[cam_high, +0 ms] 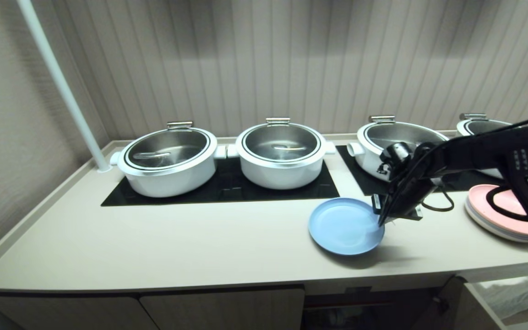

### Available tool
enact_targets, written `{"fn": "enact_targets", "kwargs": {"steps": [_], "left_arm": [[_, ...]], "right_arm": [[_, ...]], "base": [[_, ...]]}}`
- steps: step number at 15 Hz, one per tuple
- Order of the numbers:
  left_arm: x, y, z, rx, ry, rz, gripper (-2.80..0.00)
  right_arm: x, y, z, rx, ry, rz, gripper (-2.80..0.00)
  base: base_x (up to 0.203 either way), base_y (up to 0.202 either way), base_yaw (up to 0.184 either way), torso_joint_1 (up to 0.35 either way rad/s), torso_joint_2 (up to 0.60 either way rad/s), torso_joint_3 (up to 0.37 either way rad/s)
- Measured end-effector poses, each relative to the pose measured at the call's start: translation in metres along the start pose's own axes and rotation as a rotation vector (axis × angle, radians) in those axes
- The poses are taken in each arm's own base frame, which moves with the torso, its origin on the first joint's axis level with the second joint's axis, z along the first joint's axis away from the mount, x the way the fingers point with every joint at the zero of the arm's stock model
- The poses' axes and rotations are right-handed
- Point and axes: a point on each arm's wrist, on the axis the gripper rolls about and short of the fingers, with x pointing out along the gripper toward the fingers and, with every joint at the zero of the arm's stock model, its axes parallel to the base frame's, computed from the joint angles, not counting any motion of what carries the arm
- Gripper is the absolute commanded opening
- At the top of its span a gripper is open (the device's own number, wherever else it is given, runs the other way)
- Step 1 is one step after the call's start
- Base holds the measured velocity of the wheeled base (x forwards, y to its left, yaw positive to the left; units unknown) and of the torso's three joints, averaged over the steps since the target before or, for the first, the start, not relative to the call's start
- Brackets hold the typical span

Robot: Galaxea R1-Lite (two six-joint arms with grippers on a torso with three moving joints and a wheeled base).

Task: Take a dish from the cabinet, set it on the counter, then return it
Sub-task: Pick up the plate from the table

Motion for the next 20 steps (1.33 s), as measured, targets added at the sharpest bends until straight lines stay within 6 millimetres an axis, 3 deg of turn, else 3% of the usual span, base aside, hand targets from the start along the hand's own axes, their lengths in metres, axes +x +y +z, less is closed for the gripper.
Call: {"fn": "enact_targets", "kwargs": {"steps": [8,20], "left_arm": [[0.000,0.000,0.000,0.000,0.000,0.000,-2.80],[0.000,0.000,0.000,0.000,0.000,0.000,-2.80]], "right_arm": [[-0.021,-0.004,-0.017,0.122,-0.029,0.013,-2.80],[-0.055,-0.010,-0.067,0.175,-0.075,0.091,-2.80]], "base": [[0.000,0.000,0.000,0.000,0.00,0.000],[0.000,0.000,0.000,0.000,0.00,0.000]]}}
